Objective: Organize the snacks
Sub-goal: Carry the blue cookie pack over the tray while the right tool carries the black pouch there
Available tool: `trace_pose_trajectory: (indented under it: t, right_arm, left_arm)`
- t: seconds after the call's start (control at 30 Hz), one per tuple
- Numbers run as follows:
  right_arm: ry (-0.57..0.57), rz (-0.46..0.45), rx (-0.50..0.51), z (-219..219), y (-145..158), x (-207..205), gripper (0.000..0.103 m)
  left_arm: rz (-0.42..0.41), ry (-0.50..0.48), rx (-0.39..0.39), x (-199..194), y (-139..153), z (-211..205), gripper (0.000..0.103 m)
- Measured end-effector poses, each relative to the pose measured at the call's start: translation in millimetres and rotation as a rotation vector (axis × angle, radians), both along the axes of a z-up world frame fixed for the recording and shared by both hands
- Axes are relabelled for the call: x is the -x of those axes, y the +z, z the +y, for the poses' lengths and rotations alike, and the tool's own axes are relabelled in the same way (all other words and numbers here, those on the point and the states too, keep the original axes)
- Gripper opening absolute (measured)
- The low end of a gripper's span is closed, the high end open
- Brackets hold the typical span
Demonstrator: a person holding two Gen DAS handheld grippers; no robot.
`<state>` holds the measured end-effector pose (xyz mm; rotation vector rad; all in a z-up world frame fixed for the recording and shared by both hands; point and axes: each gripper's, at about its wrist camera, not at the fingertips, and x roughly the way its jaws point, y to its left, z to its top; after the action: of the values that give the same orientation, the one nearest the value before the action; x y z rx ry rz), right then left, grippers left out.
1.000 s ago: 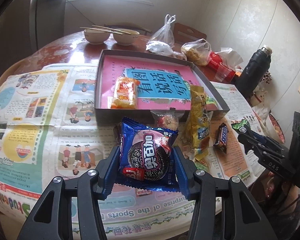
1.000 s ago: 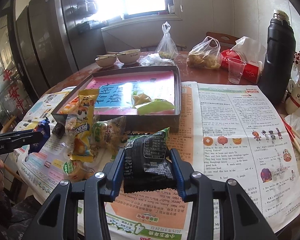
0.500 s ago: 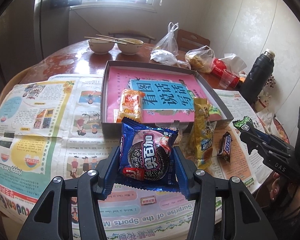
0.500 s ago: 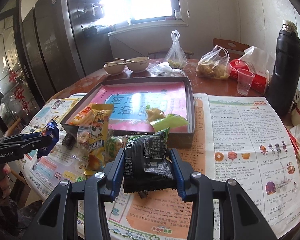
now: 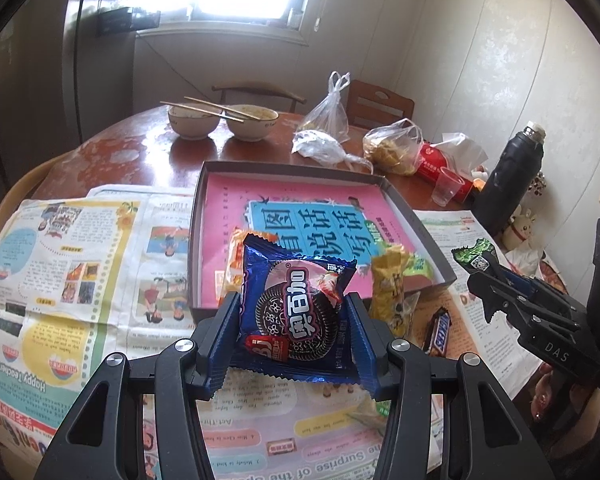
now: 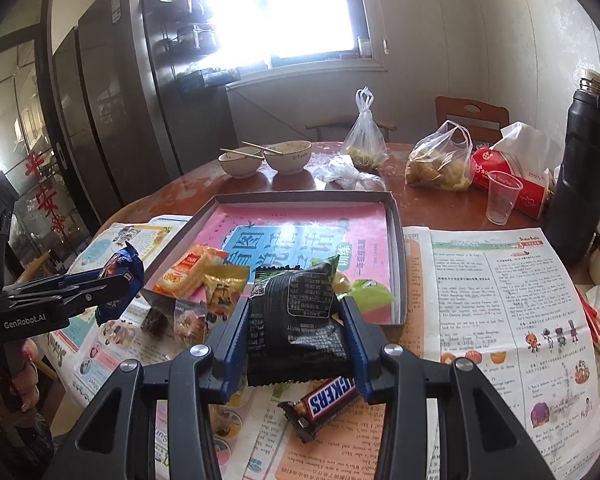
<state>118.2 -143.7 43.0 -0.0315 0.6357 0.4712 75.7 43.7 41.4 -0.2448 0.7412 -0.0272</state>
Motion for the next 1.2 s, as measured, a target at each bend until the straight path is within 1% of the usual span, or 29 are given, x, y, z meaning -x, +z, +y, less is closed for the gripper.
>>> trace_pose_trajectory:
  t: [0.13,0.2,0.3,0.53,0.73,1.0,1.2]
  right_arm:
    - [0.0,-0.011,-0.014,1.6,6.2,-8.6,0.044]
    - [-0.002,-0.018,-0.026,1.9,10.1,-11.9,0.044]
    - [-0.002,-0.034,-0.047,3.2,16.7,-17.8,0.044]
    - [-0.017,-0.065,-0.086,-1.3,22.5,-28.3,0.044]
    - [-0.034,-0.064,-0.083,-8.3,15.7,-39.6,0.044]
    - [-0.084,-0.051,-0.069,-21.3,3.9,-59.2,0.044]
    - [-0.099,-0.03,-0.048,-20.9,-6.9,-68.8,0.044]
  left_arm:
    - [-0.013,0.0,0.009,-11.3,5.4,-0.4,0.053]
    - [-0.015,-0.006,0.035,-18.0,7.6,1.9,0.053]
    - [-0.024,0.006,0.028,-27.8,11.8,3.1,0.053]
    - [-0.014,0.01,0.047,-49.9,12.2,5.2,0.053]
    - [-0.002,0.014,0.056,-70.3,6.4,2.9,0.053]
    - [0.035,-0.002,0.067,-98.0,-11.2,-4.5,0.053]
    - [0.064,-0.01,0.072,-113.2,-24.4,-7.6,0.053]
